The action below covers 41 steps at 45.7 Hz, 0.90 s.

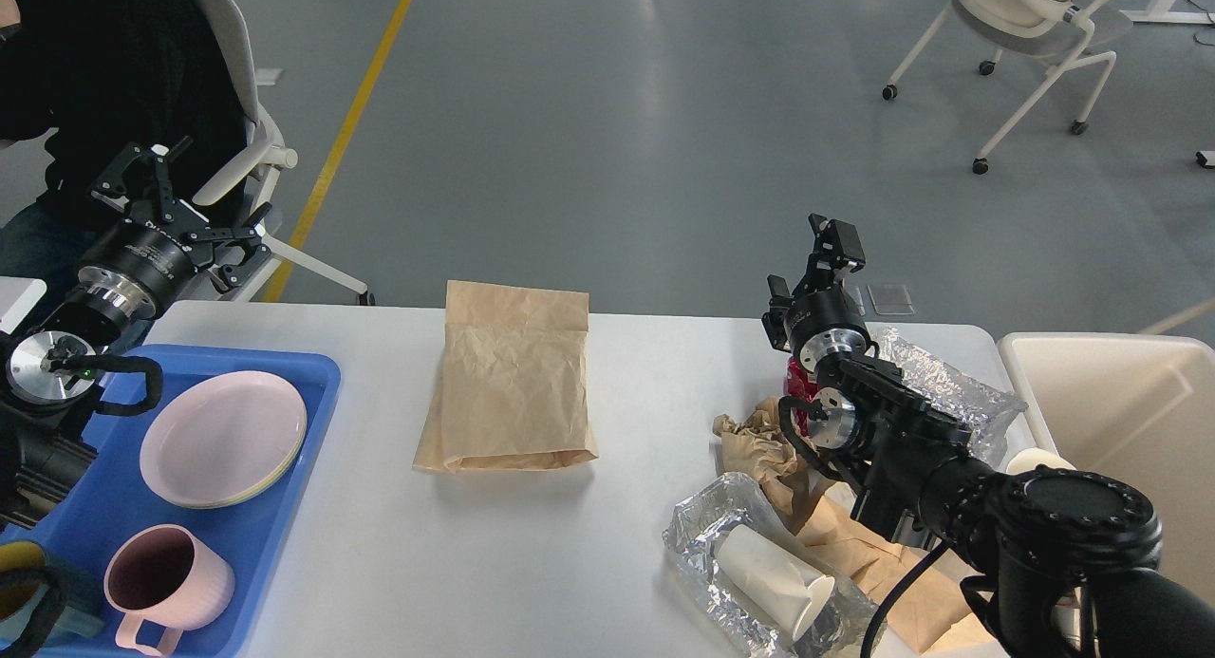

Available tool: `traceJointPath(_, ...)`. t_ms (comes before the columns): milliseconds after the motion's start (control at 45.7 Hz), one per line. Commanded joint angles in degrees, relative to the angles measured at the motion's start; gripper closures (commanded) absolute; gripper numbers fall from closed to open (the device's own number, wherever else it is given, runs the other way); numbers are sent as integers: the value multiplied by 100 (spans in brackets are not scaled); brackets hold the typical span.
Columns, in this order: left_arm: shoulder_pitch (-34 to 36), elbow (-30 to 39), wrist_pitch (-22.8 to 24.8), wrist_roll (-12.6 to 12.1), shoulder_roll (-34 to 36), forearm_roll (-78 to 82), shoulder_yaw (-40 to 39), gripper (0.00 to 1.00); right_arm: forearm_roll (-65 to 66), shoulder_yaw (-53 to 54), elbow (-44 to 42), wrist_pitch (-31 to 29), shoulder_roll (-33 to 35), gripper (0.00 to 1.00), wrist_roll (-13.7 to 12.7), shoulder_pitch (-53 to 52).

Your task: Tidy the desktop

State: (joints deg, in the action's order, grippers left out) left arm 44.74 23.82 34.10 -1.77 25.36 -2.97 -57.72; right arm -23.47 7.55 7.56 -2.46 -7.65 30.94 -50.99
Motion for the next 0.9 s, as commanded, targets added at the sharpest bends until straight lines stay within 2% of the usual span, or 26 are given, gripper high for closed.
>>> traceJointPath(0, 0, 0, 0, 1, 13, -10, -38, 4, 0, 1, 0, 0, 0, 0, 0, -8)
traceJointPath(657, -290, -61, -8, 19, -154, -19, -56, 4, 0, -8, 0, 0, 0, 0, 9, -8)
traceJointPath(876, -325, -70, -79, 10, -417, -19, -3, 4, 0, -8, 0, 0, 0, 0, 9, 1)
